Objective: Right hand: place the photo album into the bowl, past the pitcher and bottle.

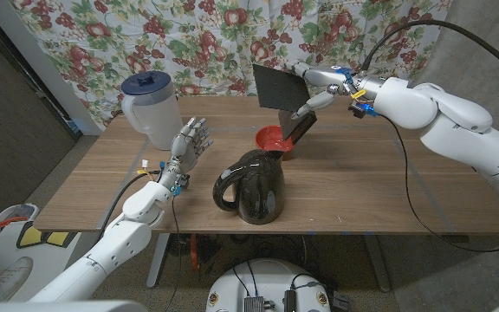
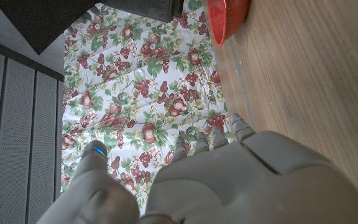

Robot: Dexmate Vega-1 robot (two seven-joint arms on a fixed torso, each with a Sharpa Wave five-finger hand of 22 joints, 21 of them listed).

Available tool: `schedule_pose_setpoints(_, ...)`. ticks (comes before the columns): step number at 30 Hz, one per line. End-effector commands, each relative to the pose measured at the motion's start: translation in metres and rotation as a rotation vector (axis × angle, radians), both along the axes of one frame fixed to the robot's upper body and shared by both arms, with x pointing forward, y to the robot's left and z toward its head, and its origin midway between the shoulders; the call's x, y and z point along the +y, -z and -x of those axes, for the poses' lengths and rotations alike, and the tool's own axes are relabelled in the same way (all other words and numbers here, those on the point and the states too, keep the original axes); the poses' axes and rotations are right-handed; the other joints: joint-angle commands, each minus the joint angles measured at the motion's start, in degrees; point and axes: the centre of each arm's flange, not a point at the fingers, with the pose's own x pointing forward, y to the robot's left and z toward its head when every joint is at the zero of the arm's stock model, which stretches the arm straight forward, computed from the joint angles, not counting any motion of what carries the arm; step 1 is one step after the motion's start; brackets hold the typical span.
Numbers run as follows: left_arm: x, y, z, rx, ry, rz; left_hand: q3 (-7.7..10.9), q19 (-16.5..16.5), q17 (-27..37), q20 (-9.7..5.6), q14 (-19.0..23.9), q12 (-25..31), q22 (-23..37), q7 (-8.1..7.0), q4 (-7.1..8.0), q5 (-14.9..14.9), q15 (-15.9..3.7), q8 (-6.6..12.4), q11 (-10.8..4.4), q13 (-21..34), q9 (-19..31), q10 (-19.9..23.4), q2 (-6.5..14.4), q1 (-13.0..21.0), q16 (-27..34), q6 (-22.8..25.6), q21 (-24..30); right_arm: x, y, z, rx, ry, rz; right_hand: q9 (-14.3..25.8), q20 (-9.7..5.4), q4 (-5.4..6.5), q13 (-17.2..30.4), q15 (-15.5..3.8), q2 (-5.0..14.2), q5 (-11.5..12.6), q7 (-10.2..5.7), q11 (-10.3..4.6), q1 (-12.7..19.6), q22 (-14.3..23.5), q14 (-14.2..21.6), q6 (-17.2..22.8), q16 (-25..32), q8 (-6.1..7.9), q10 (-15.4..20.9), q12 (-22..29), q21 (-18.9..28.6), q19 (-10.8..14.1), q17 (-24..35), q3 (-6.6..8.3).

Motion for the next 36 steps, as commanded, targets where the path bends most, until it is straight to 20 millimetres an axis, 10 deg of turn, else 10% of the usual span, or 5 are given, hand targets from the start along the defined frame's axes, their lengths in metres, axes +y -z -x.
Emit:
schedule_pose_setpoints(1, 0.000, 0.001, 0.007, -0.015, -0.029, -0.043, -0.11, -0.47, 0.15, -0.21, -3.48, -0.06, 0.13, -0.22, 0.08, 0.33, 0.32, 0.17, -0.13, 0.20, 0.24, -0.10, 0.07, -0.06, 0.13, 0.28, 0.05, 0.014, -0.003, -0.007, 0.004, -0.031, 0.017, 0.11, -0.93, 5.20, 11.55, -0.19, 7.39, 0.40, -0.38, -0.19, 5.75, 0.11, 0.62, -10.96, -0.25, 0.33, -0.48, 9.51, 0.34, 0.98, 0.43, 9.80)
schedule_pose_setpoints(36, -0.001, 0.007, 0.005, 0.000, -0.034, -0.017, -0.25, -0.60, 0.16, -0.33, -3.57, -0.06, 0.13, -0.15, 0.09, 0.35, 0.30, 0.16, -0.16, 0.20, 0.24, -0.10, 0.12, -0.06, 0.19, 0.50, 0.04, 0.044, -0.006, -0.030, 0.032, -0.135, 0.022, 0.10, -0.80, 5.23, 12.10, -0.11, 7.27, 0.82, -0.64, -0.25, 5.17, 0.10, 0.62, -10.19, -0.90, 0.54, -0.41, 10.06, 0.23, 0.71, 1.05, 10.20)
